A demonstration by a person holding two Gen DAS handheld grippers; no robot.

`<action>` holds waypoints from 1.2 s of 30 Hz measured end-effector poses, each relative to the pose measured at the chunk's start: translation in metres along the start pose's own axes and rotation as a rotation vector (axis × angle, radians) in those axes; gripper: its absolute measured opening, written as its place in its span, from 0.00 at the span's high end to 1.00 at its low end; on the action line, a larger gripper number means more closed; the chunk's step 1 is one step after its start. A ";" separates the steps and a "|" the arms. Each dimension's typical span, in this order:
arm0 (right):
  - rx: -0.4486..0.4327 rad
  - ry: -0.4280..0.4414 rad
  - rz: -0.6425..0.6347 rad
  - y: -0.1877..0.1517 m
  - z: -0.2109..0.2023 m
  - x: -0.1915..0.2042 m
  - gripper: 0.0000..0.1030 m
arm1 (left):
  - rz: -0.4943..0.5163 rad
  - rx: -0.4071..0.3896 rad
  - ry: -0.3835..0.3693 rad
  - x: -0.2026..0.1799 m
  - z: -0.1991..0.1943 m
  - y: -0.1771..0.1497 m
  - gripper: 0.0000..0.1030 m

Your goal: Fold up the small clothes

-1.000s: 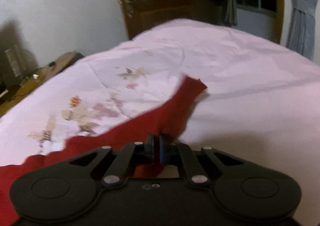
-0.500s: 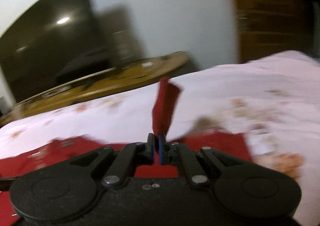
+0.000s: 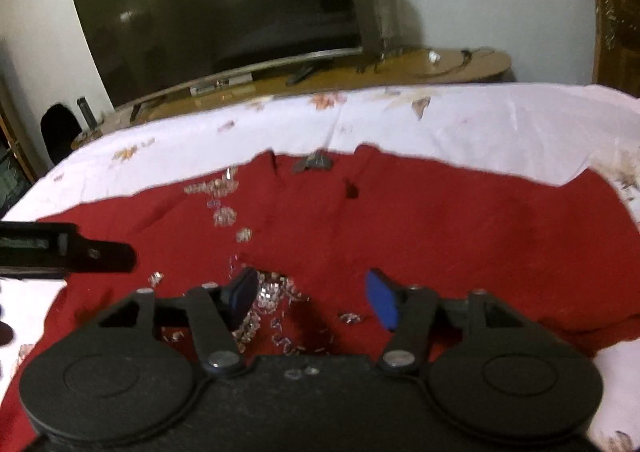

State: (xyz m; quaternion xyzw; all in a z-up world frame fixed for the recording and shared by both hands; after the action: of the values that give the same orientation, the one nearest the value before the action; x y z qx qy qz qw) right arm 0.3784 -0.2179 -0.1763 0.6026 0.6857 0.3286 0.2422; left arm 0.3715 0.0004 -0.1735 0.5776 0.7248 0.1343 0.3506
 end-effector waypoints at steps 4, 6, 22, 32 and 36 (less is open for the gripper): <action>-0.032 -0.047 0.047 0.003 -0.018 -0.020 0.46 | -0.041 0.048 -0.122 -0.016 0.023 0.002 0.00; -0.042 -0.069 0.065 0.001 -0.024 -0.030 0.46 | -0.074 0.061 -0.165 -0.023 0.034 0.002 0.00; -0.045 -0.153 0.138 -0.012 -0.031 -0.077 0.45 | -0.223 0.091 -0.300 -0.039 0.090 0.001 0.46; -0.059 -0.193 0.134 -0.010 -0.027 -0.084 0.45 | -0.193 0.017 -0.355 -0.038 0.077 0.005 0.96; -0.065 -0.229 0.128 -0.004 -0.023 -0.088 0.45 | -0.165 -0.049 -0.348 -0.026 0.050 0.019 0.96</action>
State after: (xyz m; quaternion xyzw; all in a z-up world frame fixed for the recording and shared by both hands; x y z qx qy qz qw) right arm 0.3723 -0.3087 -0.1694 0.6705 0.6027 0.2947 0.3168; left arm 0.4213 -0.0289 -0.1885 0.5220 0.6947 0.0208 0.4944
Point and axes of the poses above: each gripper's, at about its wrist camera, not at the fingertips, and z roughly the way its jaws point, x to its left, y to its top, the point moved 2 cm from there along z, roughly the way its jaws point, and after that the axes turned 12 degrees about -y, right-handed, at the moved point
